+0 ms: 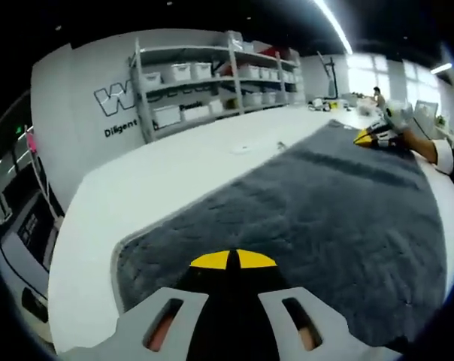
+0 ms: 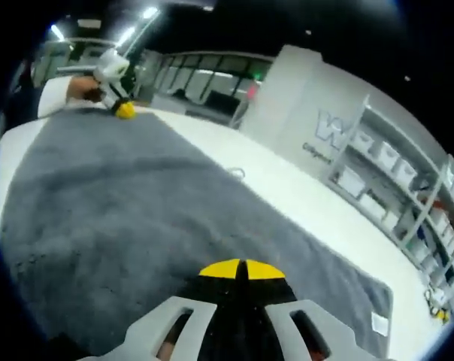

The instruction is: Open the folded towel by lifting each exposed corner and separating the folded layers until the towel lies flat within the target outline without major curled edges

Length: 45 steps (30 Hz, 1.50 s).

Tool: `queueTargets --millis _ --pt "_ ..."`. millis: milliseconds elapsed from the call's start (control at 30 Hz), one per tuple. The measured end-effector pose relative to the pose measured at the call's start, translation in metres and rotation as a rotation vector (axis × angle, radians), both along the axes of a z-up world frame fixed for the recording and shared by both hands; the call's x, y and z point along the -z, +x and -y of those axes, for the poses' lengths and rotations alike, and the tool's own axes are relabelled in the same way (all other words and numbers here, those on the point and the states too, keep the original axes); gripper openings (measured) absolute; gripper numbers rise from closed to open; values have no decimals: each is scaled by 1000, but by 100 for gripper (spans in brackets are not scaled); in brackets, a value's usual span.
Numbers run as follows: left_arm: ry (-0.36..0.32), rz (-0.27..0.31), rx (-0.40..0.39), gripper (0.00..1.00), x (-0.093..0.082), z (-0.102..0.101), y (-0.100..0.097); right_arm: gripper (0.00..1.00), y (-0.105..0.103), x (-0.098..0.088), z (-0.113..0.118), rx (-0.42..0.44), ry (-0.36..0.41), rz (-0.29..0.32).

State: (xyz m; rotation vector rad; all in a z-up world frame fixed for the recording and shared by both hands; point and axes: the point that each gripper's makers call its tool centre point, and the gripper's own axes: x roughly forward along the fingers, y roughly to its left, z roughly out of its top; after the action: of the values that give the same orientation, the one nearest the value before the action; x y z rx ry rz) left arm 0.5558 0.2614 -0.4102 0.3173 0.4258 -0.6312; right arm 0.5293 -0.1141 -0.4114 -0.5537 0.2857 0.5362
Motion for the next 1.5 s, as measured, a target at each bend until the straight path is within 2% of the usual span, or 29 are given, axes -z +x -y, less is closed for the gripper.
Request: queueTargets --millis 100,167,233,300,367,433,467,500,533,567,767,800,900,1033,1067,1167,1233,1300,1333,1367,1400,1500 --pt "3 6 2 1 -1 -2 1 0 -2 0 1 -4 -15 3" --pt "-13 -8 -12 1 -1 -4 4 0 -3 1 3 2 11 -13" --pt "6 2 -14 1 -1 -6 5 0 -4 1 5 14 40 -39" --pt "19 4 -22 2 -1 -6 7 0 -8 1 6 14 34 -52" --pt "36 13 -25 2 -1 -6 8 0 -11 1 7 -3 -12 -38" --pt "50 21 -21 2 -1 -7 9 0 -14 0 4 -63 -105 23" --pt "52 21 -20 2 -3 -7 10 0 -17 0 1 -91 -120 27" --pt "50 21 -19 3 -4 -8 10 0 -19 0 1 -91 -105 16" --pt "17 19 -6 4 -8 -5 9 0 -25 0 -3 -96 -43 -29" --pt "-6 6 -10 6 -10 -5 8 0 -27 -4 -3 -101 -8 -42" --pt "-59 12 -4 12 -24 -3 5 0 -39 -26 9 -121 25 -1" --pt "-70 9 5 14 -25 0 4 0 -43 -30 7 -136 77 -5" --pt "-103 -20 15 23 -28 5 -2 0 -51 -35 11 -146 176 -66" --pt "-110 -11 12 26 -36 9 -9 3 -56 -40 21 -139 179 -74" --pt "-111 8 15 27 -41 11 -13 4 -57 -41 24 -132 182 -83" --pt "-166 26 -9 35 -51 10 -20 9 -66 -49 25 -138 257 -99" --pt "-175 84 -34 42 -61 5 -22 11 -74 -60 23 -173 272 -66" --pt "-218 96 -58 48 -66 2 -30 15 -80 -70 19 -222 254 -2" --pt "-269 93 -59 52 -70 3 -34 17 -84 -76 19 -231 253 28" --pt "-327 86 -62 55 -75 4 -40 21 -88 -79 19 -240 256 38" --pt "-346 82 -66 59 -77 4 -43 28 -93 -82 18 -253 262 37" --pt "-363 97 -66 70 -85 6 -58 45 -104 -91 17 -271 278 49"
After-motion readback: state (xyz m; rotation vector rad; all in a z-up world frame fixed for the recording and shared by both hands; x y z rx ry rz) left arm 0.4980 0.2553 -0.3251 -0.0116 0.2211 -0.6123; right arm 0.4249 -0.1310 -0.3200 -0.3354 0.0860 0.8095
